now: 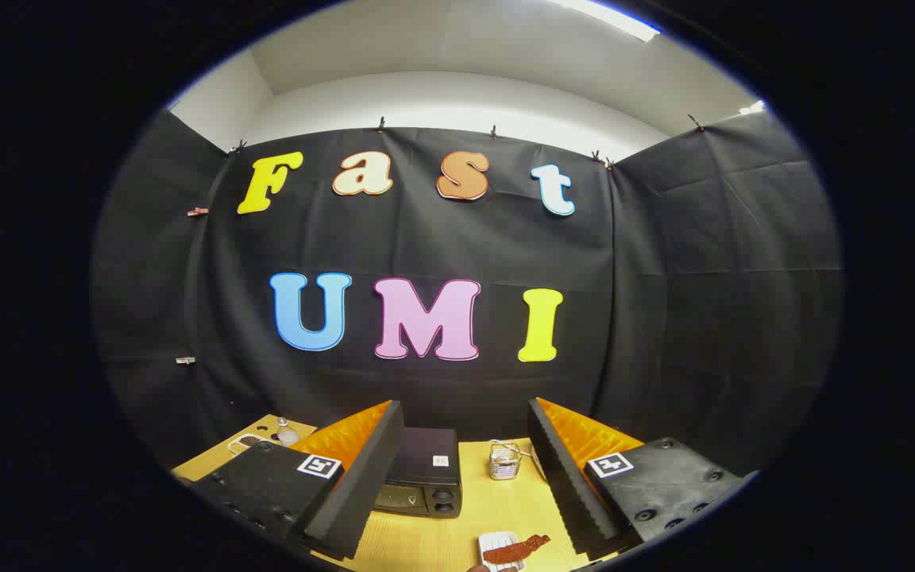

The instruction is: Open the toaster oven, put the food inside, and close the toaster oven door.

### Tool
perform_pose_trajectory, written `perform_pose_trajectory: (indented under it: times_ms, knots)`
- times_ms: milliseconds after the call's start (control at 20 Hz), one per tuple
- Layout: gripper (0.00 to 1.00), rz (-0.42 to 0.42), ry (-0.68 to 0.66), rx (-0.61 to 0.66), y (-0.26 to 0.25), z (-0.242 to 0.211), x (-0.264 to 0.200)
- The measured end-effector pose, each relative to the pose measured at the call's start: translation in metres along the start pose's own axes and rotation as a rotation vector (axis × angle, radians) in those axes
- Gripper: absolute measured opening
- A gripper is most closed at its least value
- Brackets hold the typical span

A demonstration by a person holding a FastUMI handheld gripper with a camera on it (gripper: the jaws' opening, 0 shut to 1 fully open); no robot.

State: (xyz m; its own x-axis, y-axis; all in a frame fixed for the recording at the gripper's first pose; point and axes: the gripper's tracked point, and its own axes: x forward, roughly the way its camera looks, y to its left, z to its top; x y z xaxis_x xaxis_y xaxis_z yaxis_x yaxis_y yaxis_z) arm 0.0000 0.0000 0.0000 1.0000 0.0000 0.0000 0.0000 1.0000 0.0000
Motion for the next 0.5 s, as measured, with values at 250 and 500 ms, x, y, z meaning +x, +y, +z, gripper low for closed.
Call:
perform_pose_trajectory:
  times_ms: [250, 500]
  knots:
    - [0.97, 0.01, 0.003, -0.006, 0.006, -0.002, 0.0]
    - [0.96, 0.022, 0.008, -0.017, 0.012, -0.004, 0.002]
